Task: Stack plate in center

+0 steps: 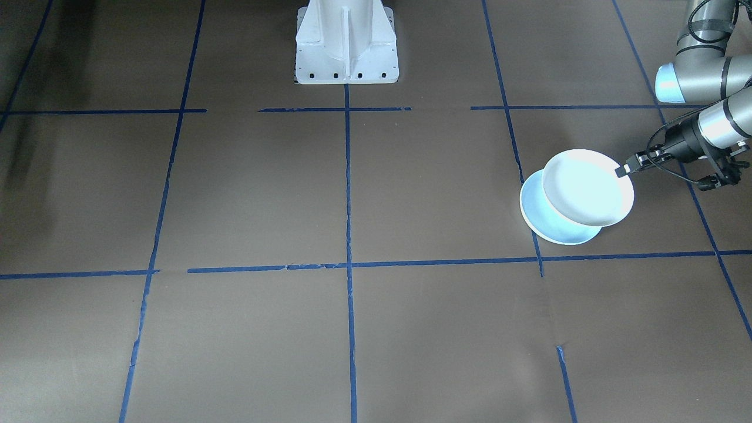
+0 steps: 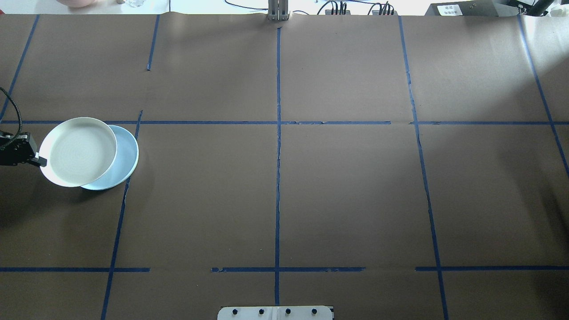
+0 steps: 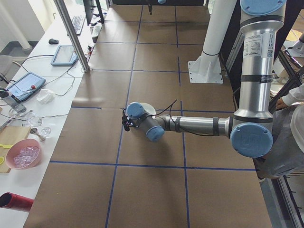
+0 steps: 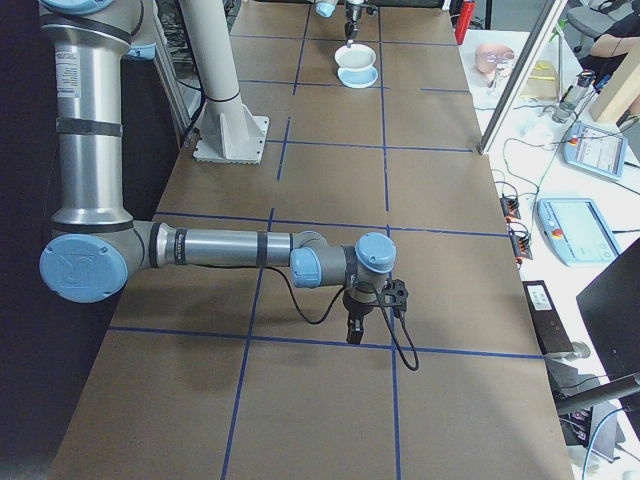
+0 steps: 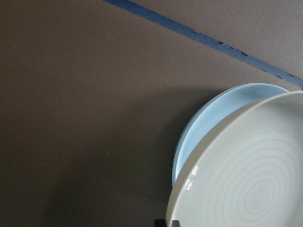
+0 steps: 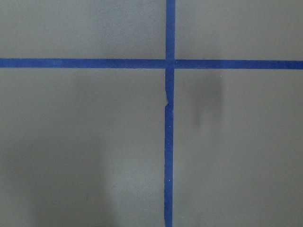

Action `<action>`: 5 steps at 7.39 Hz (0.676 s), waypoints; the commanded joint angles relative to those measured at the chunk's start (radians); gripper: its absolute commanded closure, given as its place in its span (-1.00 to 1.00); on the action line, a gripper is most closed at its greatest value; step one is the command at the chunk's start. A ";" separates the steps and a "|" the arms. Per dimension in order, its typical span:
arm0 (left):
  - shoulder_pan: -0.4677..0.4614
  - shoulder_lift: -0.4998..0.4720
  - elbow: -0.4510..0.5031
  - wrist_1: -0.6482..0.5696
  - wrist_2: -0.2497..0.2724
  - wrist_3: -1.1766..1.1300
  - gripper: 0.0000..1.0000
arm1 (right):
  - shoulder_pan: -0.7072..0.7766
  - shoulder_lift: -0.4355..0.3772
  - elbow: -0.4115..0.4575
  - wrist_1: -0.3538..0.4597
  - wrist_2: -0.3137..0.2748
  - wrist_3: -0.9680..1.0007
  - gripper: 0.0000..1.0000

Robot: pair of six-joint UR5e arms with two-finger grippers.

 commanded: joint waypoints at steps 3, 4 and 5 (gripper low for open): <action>0.002 -0.111 0.140 -0.122 -0.001 -0.118 1.00 | 0.000 0.002 0.000 0.000 0.000 0.000 -1.00; 0.002 -0.108 0.138 -0.146 -0.003 -0.146 1.00 | 0.000 0.002 0.000 0.000 0.000 0.000 -1.00; 0.002 -0.102 0.134 -0.147 -0.004 -0.158 1.00 | 0.000 0.002 0.000 0.000 0.000 0.000 -1.00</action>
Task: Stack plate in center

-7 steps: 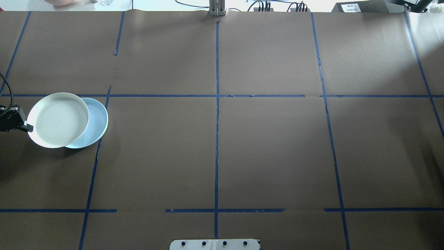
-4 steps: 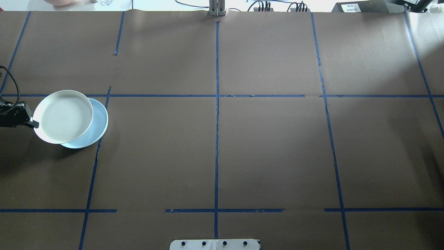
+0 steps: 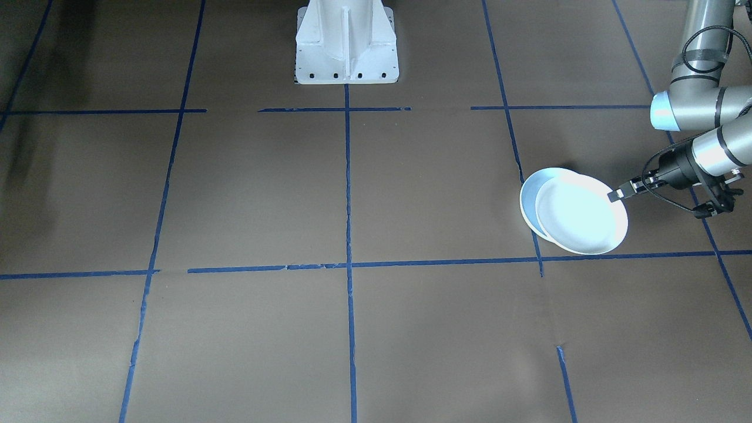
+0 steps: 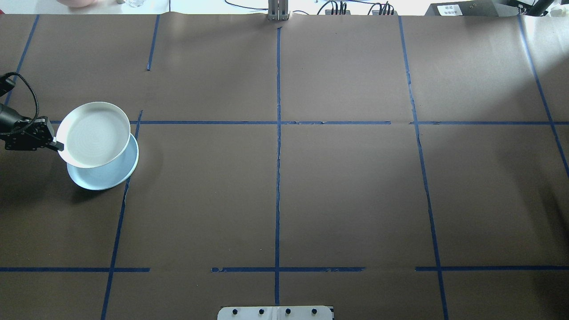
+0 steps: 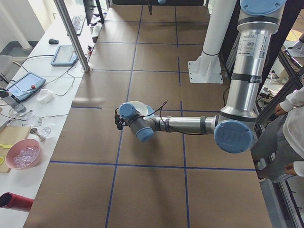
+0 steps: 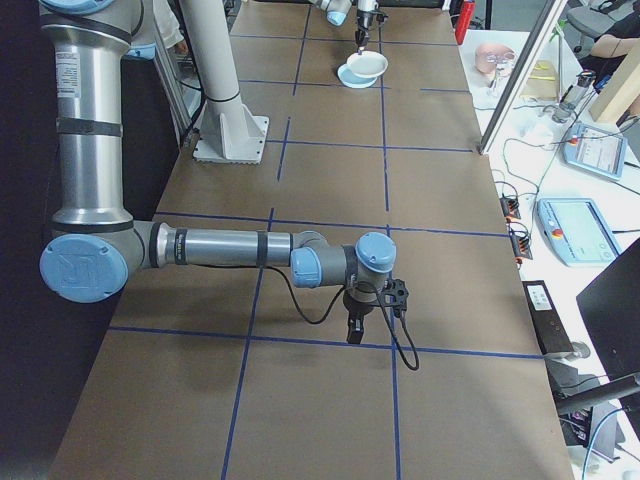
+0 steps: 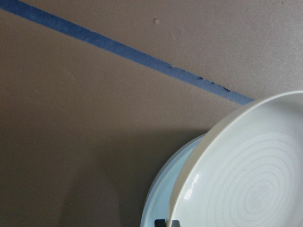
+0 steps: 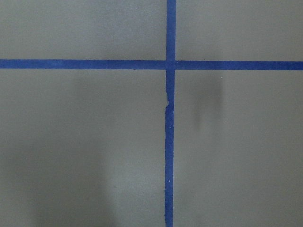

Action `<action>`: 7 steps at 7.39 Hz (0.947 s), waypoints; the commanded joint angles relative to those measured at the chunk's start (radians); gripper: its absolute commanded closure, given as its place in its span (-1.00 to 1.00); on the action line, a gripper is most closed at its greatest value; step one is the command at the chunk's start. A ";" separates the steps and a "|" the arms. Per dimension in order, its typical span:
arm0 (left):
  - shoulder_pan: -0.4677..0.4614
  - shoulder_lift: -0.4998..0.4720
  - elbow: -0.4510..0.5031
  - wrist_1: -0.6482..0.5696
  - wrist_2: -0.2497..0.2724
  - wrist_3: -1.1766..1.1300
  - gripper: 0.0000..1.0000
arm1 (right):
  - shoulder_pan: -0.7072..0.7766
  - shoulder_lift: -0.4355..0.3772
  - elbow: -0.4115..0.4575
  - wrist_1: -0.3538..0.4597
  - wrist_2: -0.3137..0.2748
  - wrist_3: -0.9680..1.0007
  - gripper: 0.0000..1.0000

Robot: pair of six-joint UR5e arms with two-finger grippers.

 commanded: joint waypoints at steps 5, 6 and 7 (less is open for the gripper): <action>0.005 0.007 0.005 -0.019 -0.002 -0.040 1.00 | 0.000 0.000 0.000 0.000 0.000 0.000 -1.00; 0.006 0.005 0.004 -0.018 -0.002 -0.042 1.00 | 0.000 -0.001 0.000 0.000 0.000 0.000 -1.00; 0.008 0.005 0.004 -0.019 -0.002 -0.042 1.00 | 0.000 0.000 0.000 0.000 0.000 0.000 -1.00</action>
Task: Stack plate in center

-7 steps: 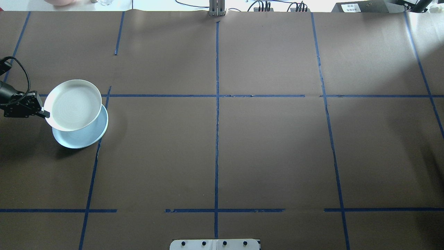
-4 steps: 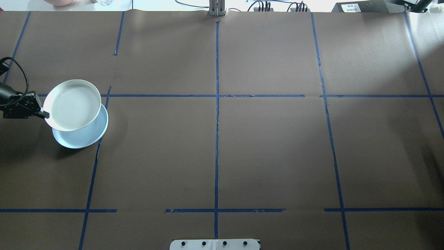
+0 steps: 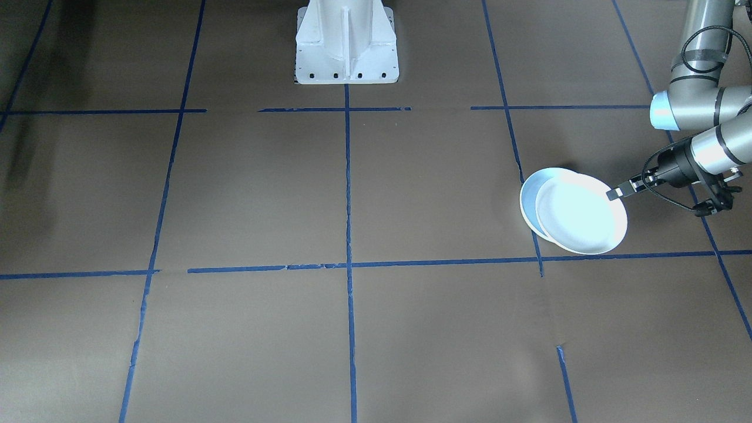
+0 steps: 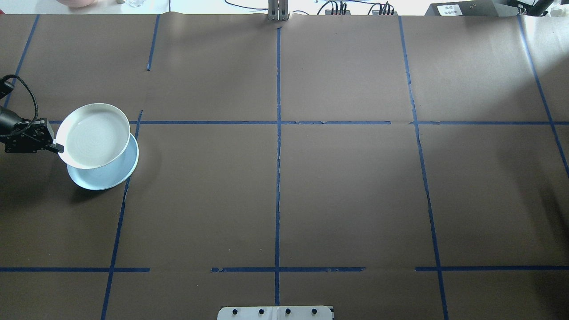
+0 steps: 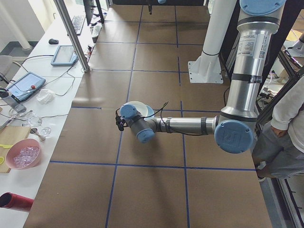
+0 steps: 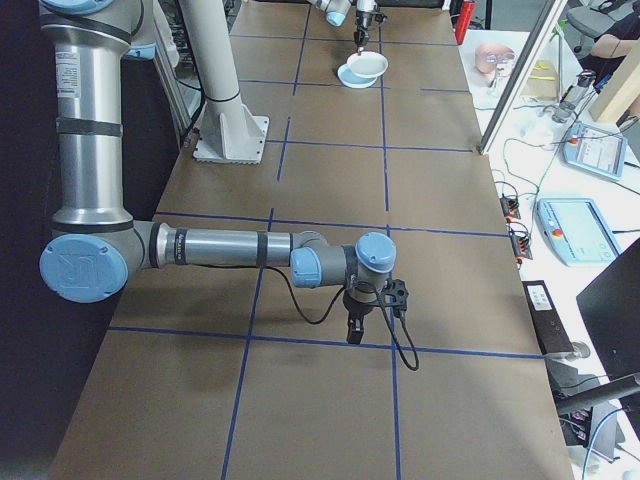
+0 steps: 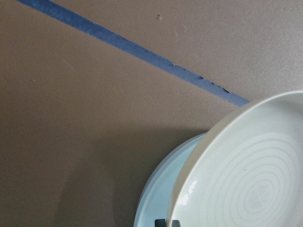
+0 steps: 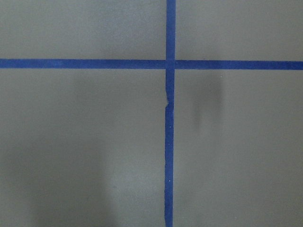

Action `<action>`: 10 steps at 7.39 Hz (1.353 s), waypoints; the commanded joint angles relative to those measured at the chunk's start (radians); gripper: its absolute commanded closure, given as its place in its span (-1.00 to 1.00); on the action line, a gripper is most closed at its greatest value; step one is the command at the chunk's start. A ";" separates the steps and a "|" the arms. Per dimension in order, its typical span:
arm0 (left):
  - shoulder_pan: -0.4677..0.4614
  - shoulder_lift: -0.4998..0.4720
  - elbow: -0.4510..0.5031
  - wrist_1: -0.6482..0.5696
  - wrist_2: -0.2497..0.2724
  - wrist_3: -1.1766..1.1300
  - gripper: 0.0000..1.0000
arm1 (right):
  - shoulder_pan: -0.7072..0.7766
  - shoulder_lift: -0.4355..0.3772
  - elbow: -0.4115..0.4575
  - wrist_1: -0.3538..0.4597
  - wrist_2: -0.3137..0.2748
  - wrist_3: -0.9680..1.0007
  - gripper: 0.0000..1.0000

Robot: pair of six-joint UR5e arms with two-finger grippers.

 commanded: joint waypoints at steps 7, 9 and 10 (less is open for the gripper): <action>0.016 -0.002 0.014 0.001 -0.063 -0.021 1.00 | 0.000 0.001 0.000 0.000 0.000 0.000 -1.00; 0.016 -0.002 0.017 0.001 -0.064 -0.021 0.52 | 0.000 0.001 0.000 0.000 0.000 0.000 -1.00; 0.016 -0.002 0.017 0.001 -0.064 -0.021 -0.24 | 0.000 -0.001 0.000 0.000 0.000 0.000 -1.00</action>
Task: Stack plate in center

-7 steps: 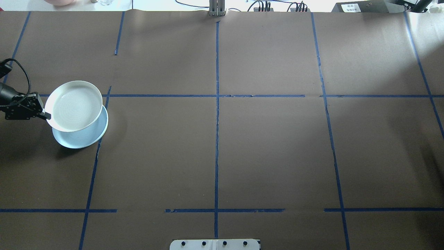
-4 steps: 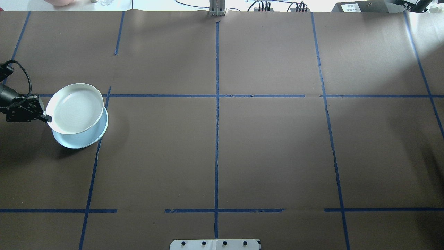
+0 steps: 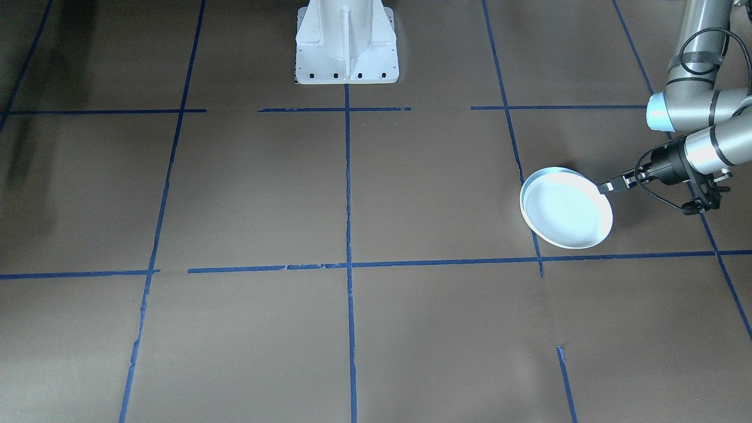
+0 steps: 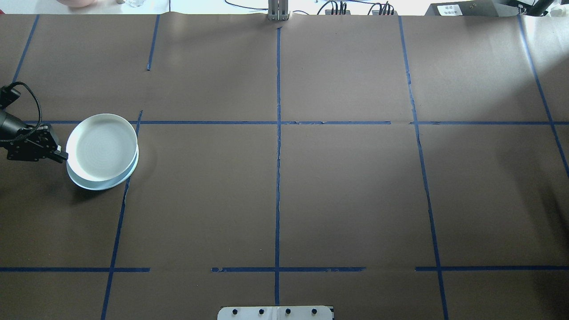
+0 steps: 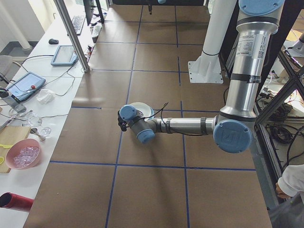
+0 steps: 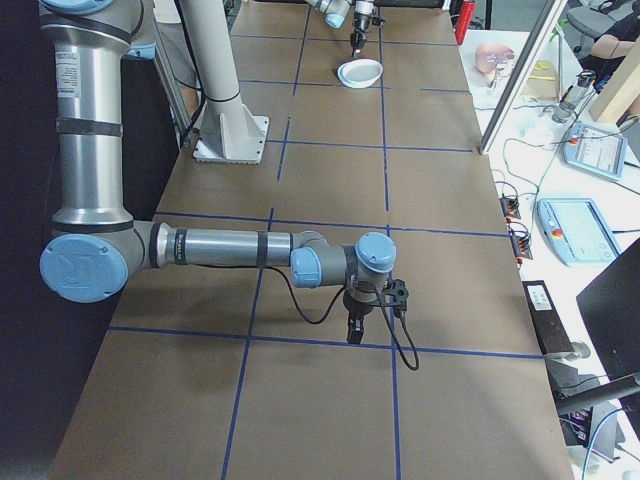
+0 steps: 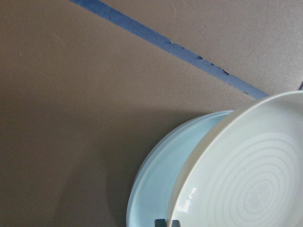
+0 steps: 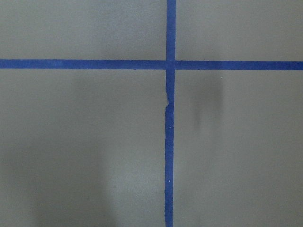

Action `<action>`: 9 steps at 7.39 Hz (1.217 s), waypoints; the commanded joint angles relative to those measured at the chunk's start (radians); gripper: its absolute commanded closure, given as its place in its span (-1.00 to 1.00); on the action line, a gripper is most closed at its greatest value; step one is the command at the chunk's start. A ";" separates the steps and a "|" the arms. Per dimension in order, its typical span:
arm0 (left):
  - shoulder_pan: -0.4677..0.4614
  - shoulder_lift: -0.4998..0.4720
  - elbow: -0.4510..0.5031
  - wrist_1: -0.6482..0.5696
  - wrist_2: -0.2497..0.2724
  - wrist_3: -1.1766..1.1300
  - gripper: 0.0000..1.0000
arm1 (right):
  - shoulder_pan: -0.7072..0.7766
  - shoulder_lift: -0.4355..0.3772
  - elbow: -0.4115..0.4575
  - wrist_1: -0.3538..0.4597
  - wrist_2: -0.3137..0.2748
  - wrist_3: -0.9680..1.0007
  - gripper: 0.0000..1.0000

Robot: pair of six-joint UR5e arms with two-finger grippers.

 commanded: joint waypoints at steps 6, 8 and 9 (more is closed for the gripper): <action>-0.010 0.005 0.001 0.002 -0.083 0.011 -0.51 | 0.000 0.000 0.000 0.000 0.000 0.000 -1.00; -0.053 0.006 0.001 0.003 -0.039 0.034 -0.48 | 0.000 -0.001 0.000 0.000 0.000 0.000 -1.00; -0.073 0.023 0.001 0.005 -0.037 0.038 -0.48 | 0.000 0.000 0.001 0.000 0.000 0.000 -1.00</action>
